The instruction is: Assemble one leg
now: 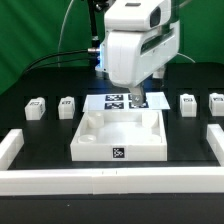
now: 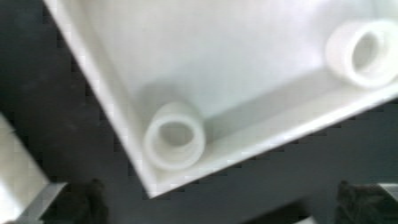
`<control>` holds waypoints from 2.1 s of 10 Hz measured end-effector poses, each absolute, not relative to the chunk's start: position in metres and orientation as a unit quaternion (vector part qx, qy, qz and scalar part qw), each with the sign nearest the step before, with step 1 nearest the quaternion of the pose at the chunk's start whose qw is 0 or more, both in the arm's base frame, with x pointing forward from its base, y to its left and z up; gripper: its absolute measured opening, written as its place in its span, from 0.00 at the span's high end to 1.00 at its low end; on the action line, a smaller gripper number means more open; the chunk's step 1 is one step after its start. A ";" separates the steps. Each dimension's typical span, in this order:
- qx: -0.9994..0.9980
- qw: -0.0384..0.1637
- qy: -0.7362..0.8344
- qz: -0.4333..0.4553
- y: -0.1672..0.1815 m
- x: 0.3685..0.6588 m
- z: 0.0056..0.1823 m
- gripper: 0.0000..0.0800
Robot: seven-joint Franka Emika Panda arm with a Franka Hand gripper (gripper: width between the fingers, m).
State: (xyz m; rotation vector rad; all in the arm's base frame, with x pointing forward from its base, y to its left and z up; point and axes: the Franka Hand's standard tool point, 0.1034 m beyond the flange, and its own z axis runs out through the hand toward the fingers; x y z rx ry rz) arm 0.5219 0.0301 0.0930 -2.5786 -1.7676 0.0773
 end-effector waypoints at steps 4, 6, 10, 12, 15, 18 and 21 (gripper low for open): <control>-0.820 0.008 -0.571 0.029 0.030 0.517 0.091 0.19; -0.813 0.008 -0.582 0.028 0.029 0.516 0.090 0.19; -0.731 0.023 -0.681 0.039 0.013 0.477 0.072 0.19; -0.703 0.024 -0.709 0.041 0.002 0.457 0.065 0.19; -0.711 0.039 -0.700 0.054 -0.009 0.436 0.054 0.19; -0.712 0.039 -0.699 0.054 -0.008 0.439 0.052 0.19; -0.711 0.053 -0.698 0.063 -0.007 0.434 0.035 0.19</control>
Offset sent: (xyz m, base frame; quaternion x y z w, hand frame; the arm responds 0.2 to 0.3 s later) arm 0.0000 0.0000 0.0000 0.0000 0.0000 0.0000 1.0000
